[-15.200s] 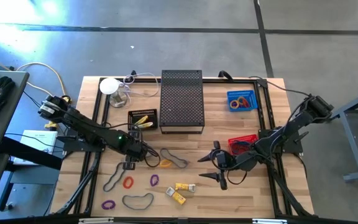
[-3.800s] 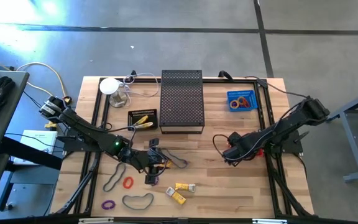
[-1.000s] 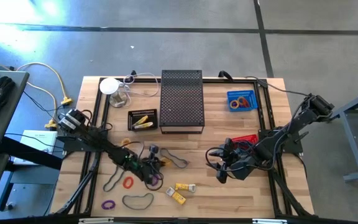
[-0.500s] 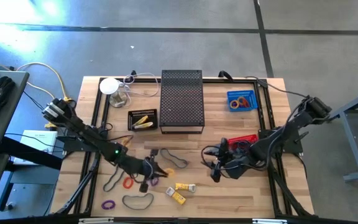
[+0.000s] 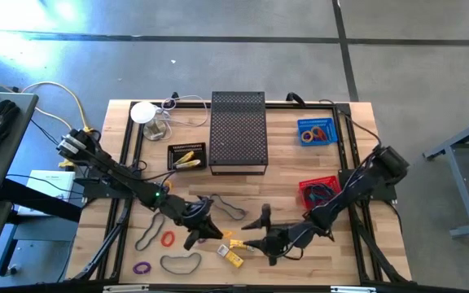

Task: Pick & Place Office Desk Supplies
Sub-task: Put the yellow spring keychain into the blue bin, then put the violet spring keychain into the blue bin

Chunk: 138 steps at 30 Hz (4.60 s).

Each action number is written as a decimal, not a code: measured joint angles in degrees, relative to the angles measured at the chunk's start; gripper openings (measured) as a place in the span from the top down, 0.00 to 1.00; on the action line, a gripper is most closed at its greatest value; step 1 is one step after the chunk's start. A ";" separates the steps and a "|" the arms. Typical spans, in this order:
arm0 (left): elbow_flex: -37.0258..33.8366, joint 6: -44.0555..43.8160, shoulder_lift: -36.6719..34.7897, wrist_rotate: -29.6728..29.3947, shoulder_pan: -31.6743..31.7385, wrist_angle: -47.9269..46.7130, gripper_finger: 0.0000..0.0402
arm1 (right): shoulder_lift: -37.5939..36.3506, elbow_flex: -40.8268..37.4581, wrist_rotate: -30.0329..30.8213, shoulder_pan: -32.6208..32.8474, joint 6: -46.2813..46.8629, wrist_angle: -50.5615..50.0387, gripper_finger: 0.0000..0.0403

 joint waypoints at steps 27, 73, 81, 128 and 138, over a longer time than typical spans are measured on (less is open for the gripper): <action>0.05 -0.51 0.50 -0.62 5.31 5.12 0.98 | 0.95 3.17 3.98 -3.38 6.41 -2.65 0.49; 0.09 23.11 6.83 -6.54 3.32 14.39 0.56 | -1.54 3.35 -0.41 -3.21 30.87 -29.59 0.96; 0.09 24.10 6.83 -7.30 2.48 13.21 0.55 | -12.08 5.73 11.12 0.09 61.90 -62.68 0.96; 0.09 24.04 6.83 -7.23 2.67 12.74 0.55 | -19.57 -4.48 10.36 -56.98 72.22 -94.32 0.67; 0.07 29.28 6.83 -3.84 1.46 12.03 0.55 | -19.57 -1.96 14.29 -46.23 63.34 -92.38 0.46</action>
